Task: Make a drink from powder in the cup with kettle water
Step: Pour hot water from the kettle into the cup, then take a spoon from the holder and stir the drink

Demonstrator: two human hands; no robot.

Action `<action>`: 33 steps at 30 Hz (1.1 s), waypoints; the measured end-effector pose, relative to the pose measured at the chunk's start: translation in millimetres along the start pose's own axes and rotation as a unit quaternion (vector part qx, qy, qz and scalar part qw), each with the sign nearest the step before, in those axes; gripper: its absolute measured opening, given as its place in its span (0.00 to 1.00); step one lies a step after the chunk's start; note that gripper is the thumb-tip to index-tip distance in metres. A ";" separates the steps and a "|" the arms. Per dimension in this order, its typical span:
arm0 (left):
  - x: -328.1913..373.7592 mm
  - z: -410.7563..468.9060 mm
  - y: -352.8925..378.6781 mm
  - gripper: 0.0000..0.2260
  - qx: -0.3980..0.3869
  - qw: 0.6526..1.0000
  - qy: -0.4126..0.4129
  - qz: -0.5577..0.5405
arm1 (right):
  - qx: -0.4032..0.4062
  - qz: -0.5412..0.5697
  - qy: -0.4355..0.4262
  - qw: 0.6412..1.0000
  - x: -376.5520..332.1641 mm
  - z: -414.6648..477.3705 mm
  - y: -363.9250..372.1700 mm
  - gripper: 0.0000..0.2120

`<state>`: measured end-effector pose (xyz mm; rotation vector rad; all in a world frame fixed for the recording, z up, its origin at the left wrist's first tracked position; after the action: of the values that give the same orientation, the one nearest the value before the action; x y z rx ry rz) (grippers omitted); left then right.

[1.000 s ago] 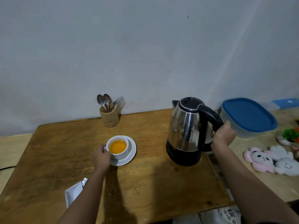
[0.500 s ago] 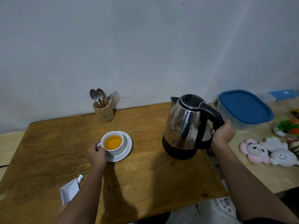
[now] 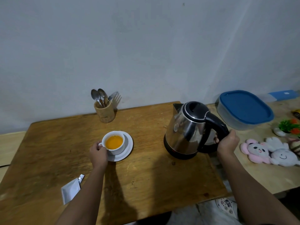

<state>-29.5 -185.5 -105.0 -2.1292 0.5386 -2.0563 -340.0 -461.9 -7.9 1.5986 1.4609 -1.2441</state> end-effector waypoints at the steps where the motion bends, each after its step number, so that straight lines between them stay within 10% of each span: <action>1: 0.1 -0.4 0.2 0.14 0.001 1.000 -0.001 0.000 | -0.010 -0.002 0.002 1.000 -2.1 -2.6 -1.3 0.19; 18: 4.2 6.4 0.4 0.16 -0.057 0.995 0.000 0.078 | -0.009 -0.124 -0.110 0.986 -21.5 -4.2 -6.7 0.13; 33: -2.5 17.5 -11.9 0.06 -0.130 0.985 0.083 0.082 | -0.262 -0.256 -0.394 0.843 -75.3 -131.4 136.0 0.07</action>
<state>-10.3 -176.2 -104.4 -1.9687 1.0223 -2.1825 -173.8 -395.8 89.2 0.2432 1.4896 -1.3725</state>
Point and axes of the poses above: each hand's wrist, its own z-axis towards the middle knuckle, its own y-axis out of the palm, x = y × z, the point moved 3 cm from there along z, towards the middle knuckle, and after that the axes turned 15 degrees about y, right-handed, at the moved point
